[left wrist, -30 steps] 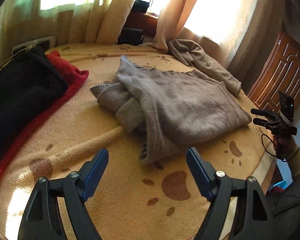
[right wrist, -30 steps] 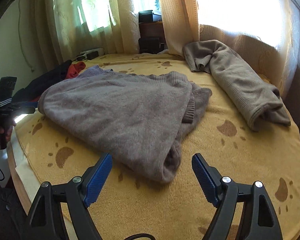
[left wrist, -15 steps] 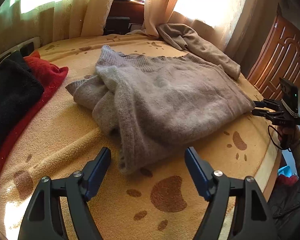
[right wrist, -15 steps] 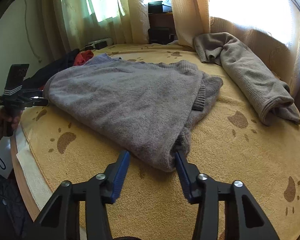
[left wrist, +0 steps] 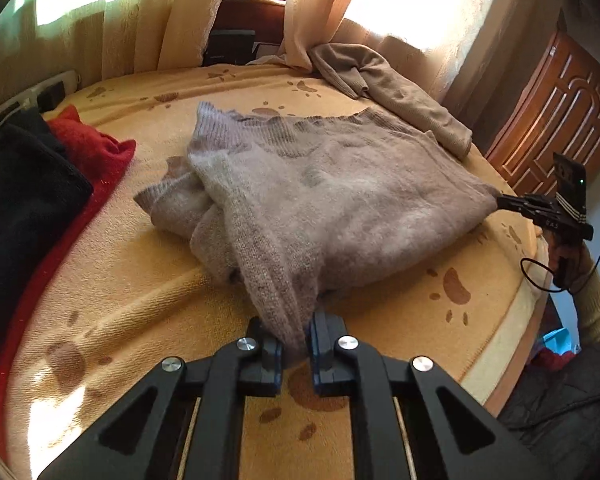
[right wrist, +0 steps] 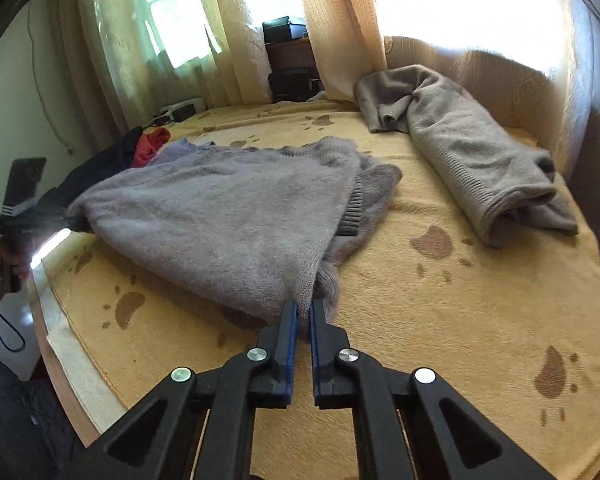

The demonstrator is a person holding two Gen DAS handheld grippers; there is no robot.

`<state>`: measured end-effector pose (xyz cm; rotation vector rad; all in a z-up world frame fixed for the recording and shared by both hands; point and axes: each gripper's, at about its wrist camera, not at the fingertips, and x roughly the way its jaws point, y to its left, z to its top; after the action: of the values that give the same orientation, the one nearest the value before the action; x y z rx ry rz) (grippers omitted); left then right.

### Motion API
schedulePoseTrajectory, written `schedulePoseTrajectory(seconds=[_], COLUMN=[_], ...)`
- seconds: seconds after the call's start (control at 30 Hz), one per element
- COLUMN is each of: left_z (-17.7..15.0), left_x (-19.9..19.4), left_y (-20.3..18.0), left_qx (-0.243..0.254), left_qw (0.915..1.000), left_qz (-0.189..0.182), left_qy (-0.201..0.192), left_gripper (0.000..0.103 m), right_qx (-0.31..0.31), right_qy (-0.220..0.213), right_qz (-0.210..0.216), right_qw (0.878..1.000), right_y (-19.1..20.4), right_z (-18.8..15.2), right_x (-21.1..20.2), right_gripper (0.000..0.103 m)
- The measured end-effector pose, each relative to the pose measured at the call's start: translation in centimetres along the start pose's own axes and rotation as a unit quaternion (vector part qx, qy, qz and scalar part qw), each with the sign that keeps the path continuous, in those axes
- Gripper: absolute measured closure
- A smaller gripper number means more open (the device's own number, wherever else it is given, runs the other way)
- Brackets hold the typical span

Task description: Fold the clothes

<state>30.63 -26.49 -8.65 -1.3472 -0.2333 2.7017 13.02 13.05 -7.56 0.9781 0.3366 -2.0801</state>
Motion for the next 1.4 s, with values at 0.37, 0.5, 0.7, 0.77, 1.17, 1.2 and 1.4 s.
schedulePoseTrajectory(seconds=[0.37,0.5,0.7,0.77,1.17,1.2,1.4], left_z=[-2.8,-1.2,2.5,3.0,-0.4,0.0,4.2], left_x=[1.6,-1.1,-1.0,0.7,3.8,3.5,0.3], left_y=[-0.1,2.0,-1.3,-2.3,-0.3,0.4,1.0], left_qx=[0.094,0.019,0.012,0.031,0.022,-0.006,-0.042], left_qw=[0.9854,0.9888,0.9903,0.9921,0.9976,0.9984,0.9937], left_qz=[0.133,0.146,0.089,0.074,0.065,0.056,0.062], left_qy=[0.05,-0.021,-0.105,-0.096,0.008,0.007,-0.083], left_gripper=[0.024,0.023,0.023,0.023,0.021,0.021,0.014], right_qx=[0.062,0.039,-0.052,-0.085,-0.122,-0.116,-0.098], right_qy=[-0.017,-0.031,-0.013,0.008,0.07,0.079,-0.002], right_qz=[0.007,0.016,0.001,-0.004,0.006,0.009,0.0], right_qw=[0.998,0.999,0.999,0.996,0.99,0.99,0.995], right_y=[-1.3,0.9,5.1,5.6,2.5,2.5,3.1], right_z=[0.1,2.4,3.6,3.3,1.9,2.4,8.1], right_x=[0.3,1.2,4.1,5.0,6.1,6.0,3.7], right_gripper=[0.092,0.036,0.032,0.036,0.036,0.036,0.036])
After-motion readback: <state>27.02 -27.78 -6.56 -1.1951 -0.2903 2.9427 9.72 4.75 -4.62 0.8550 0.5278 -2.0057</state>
